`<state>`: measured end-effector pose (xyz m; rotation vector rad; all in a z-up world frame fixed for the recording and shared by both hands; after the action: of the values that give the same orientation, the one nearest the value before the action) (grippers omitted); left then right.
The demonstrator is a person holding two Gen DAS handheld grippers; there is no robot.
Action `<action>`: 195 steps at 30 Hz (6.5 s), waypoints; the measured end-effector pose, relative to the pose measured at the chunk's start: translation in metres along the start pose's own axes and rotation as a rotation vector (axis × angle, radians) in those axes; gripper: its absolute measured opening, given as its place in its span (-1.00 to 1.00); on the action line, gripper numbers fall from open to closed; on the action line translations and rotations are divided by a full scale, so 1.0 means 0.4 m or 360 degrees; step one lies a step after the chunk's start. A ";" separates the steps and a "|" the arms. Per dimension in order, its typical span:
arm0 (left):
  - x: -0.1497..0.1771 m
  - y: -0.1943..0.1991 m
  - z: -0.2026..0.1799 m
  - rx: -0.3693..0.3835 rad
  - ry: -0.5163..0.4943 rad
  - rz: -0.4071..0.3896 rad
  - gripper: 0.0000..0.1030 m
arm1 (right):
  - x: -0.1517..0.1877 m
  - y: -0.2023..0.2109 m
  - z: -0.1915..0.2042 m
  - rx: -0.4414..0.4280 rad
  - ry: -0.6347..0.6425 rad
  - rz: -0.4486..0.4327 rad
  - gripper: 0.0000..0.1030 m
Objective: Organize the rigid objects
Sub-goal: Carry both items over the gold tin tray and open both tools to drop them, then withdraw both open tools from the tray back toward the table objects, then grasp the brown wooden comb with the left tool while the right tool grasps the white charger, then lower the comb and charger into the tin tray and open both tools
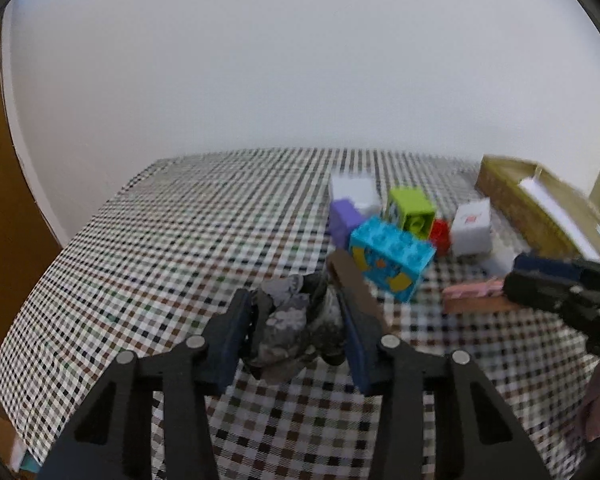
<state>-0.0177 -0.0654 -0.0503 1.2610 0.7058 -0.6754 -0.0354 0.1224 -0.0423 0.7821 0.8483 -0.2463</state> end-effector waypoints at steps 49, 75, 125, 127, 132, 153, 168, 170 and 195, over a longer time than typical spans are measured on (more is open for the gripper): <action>-0.114 0.066 -0.767 0.0685 -0.0454 -0.0032 0.20 | 0.034 0.456 -0.509 0.0898 -0.0502 -0.0472 0.57; -0.162 0.042 -0.518 0.0264 -0.0183 -0.0384 0.99 | 0.022 0.574 -0.355 0.1379 -0.0160 -0.1001 0.66; -0.141 -0.110 -0.107 0.0073 0.0081 -0.0171 0.99 | 0.009 0.226 -0.094 0.1044 0.0017 -0.0661 0.66; -0.142 -0.123 -0.081 0.0037 0.0100 -0.0158 0.99 | 0.002 0.190 -0.088 0.1007 0.0024 -0.0594 0.66; -0.140 -0.168 -0.007 -0.0044 0.0176 -0.0080 0.99 | -0.011 0.089 -0.098 0.0929 0.0007 -0.0356 0.66; -0.076 -0.169 -0.078 0.0255 -0.0043 0.0111 0.95 | 0.018 -0.082 -0.227 0.0867 -0.0222 0.0186 0.36; -0.023 -0.212 -0.092 0.0308 -0.0032 0.0360 0.33 | 0.050 -0.036 -0.162 0.0475 -0.0279 0.0090 -0.21; -0.021 -0.208 -0.093 0.0290 -0.0024 0.0352 0.01 | 0.051 -0.031 -0.162 0.0398 -0.0311 0.0083 -0.21; -0.082 -0.100 -0.059 0.0284 0.0275 -0.0046 -0.74 | -0.019 0.253 -0.167 0.0332 -0.0185 -0.0579 -0.21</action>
<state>-0.0715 -0.0470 -0.0524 1.4888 0.8203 -0.6698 -0.0297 0.2398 -0.0110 0.7947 0.8600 -0.7059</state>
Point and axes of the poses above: each gripper's, at about its wrist camera, not at the fingertips, and y roughly against the way its jaws point, z to its left, x to its underside, the point moved 5 cm from there along -y, roughly the way its jaws point, and after that the axes turned 11 degrees about -x, right-handed, at the moved point
